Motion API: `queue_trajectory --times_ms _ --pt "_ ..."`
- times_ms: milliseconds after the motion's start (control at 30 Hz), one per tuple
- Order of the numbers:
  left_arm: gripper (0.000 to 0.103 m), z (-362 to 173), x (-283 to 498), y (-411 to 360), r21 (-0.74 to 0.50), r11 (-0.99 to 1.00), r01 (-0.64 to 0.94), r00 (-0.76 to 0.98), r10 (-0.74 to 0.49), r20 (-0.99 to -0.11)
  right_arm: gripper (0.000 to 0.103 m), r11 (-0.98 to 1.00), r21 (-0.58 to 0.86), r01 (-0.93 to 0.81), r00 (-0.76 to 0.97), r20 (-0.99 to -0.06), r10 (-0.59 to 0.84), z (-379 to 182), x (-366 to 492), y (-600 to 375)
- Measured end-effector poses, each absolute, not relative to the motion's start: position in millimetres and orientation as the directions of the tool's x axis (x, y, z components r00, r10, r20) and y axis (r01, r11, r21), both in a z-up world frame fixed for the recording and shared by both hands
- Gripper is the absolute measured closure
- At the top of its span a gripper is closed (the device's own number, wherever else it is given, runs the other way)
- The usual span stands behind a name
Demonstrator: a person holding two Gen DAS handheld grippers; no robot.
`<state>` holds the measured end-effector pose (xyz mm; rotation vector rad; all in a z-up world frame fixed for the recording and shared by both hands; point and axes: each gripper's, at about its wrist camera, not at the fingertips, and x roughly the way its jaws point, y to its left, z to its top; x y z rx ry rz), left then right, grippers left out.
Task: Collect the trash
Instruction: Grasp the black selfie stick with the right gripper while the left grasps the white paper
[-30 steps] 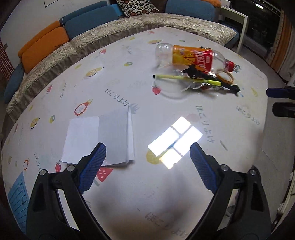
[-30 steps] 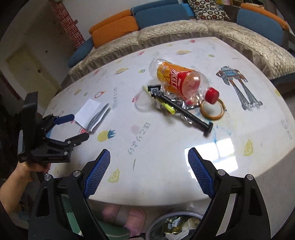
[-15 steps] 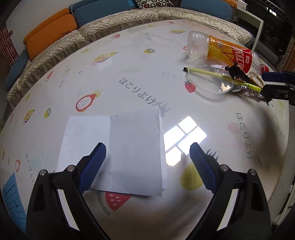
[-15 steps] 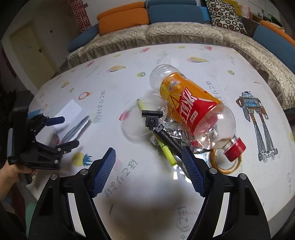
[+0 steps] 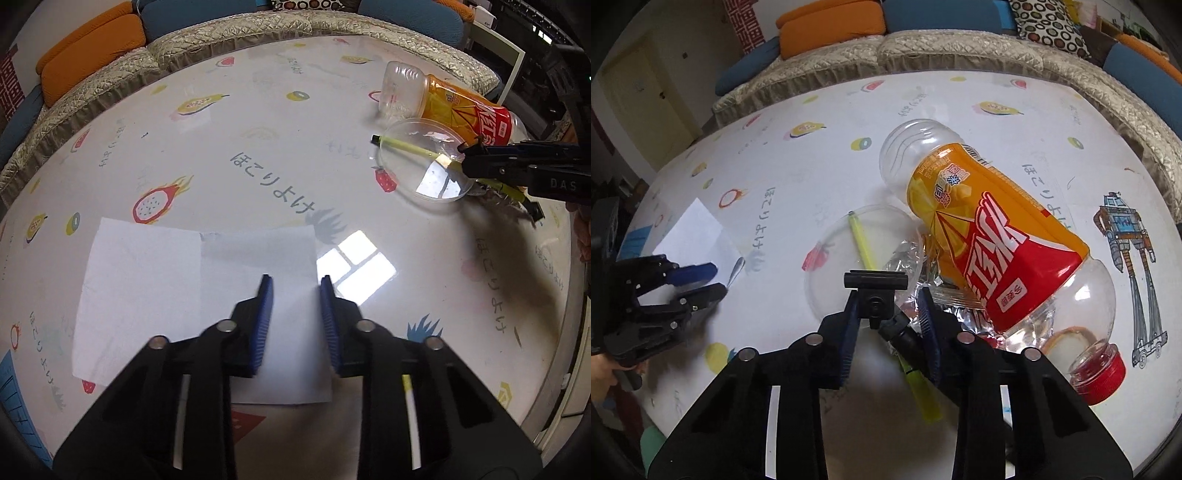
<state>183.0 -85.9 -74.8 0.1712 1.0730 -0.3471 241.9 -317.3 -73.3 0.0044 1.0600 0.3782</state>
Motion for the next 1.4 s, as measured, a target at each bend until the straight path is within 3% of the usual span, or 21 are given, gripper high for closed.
queue_trajectory --times_ms 200,433,667,733,800,867,933,967,1000,1033,1100,1233,1333,1400 --pt "0.101 -65.0 177.7 -85.5 -0.045 0.929 0.367 0.450 -0.219 -0.866 0.080 0.926 0.217 -0.308 0.463 -0.816 0.345 -52.0 233.5 -318.8" --pt "0.102 -48.7 169.2 -88.1 -0.060 0.925 0.374 0.472 -0.246 -0.846 0.080 0.929 0.221 -0.298 0.484 -0.803 0.346 -30.4 220.6 -327.2" --pt "0.102 -39.4 164.1 -89.2 -0.075 0.926 0.370 0.479 -0.259 -0.839 0.078 0.912 0.320 -0.255 0.485 -0.774 0.407 -25.8 212.9 -343.8" --pt "0.102 -39.1 162.0 -90.2 -0.073 0.924 0.375 0.479 -0.261 -0.838 0.084 0.911 0.335 -0.242 0.490 -0.768 0.413 -28.1 212.8 -346.9" --pt "0.102 -39.6 161.1 -89.6 -0.075 0.924 0.375 0.479 -0.263 -0.838 0.097 0.912 0.341 -0.228 0.486 -0.772 0.410 -31.3 212.5 -348.9" --pt "0.102 -40.6 160.5 -88.6 -0.072 0.926 0.371 0.480 -0.258 -0.838 0.097 0.906 0.364 -0.216 0.478 -0.770 0.423 -34.5 213.0 -351.8" --pt "0.102 -41.8 161.2 -87.2 -0.076 0.928 0.366 0.479 -0.257 -0.839 0.090 0.896 0.385 -0.221 0.465 -0.766 0.444 -35.9 211.0 -351.5" --pt "0.102 -42.5 160.8 -86.7 -0.073 0.929 0.364 0.481 -0.255 -0.839 0.076 0.895 0.376 -0.240 0.459 -0.768 0.446 -35.1 208.6 -348.6" --pt "0.102 -43.6 160.8 -86.2 -0.072 0.930 0.362 0.480 -0.252 -0.840 0.054 0.898 0.360 -0.252 0.461 -0.771 0.439 -34.2 205.5 -345.9" --pt "0.102 -45.5 160.6 -86.0 -0.070 0.930 0.361 0.477 -0.249 -0.843 0.048 0.900 0.348 -0.262 0.463 -0.773 0.434 -34.3 201.7 -342.8" --pt "0.098 -50.8 159.0 -86.4 -0.058 0.931 0.361 0.470 -0.235 -0.851 0.047 0.890 0.346 -0.296 0.439 -0.778 0.449 -38.0 194.7 -334.9" --pt "0.057 -59.3 153.3 -86.6 -0.030 0.932 0.361 0.473 -0.211 -0.855 0.047 0.878 0.264 -0.400 0.366 -0.832 0.417 -56.6 174.3 -308.1" --pt "0.057 -66.2 151.3 -87.3 -0.014 0.932 0.363 0.465 -0.194 -0.864 0.049 0.866 0.194 -0.461 0.321 -0.873 0.367 -75.0 157.8 -292.8" --pt "0.057 -71.4 149.7 -89.5 0.000 0.928 0.372 0.459 -0.184 -0.869 0.057 0.864 0.164 -0.477 0.320 -0.882 0.345 -83.2 151.1 -289.4"
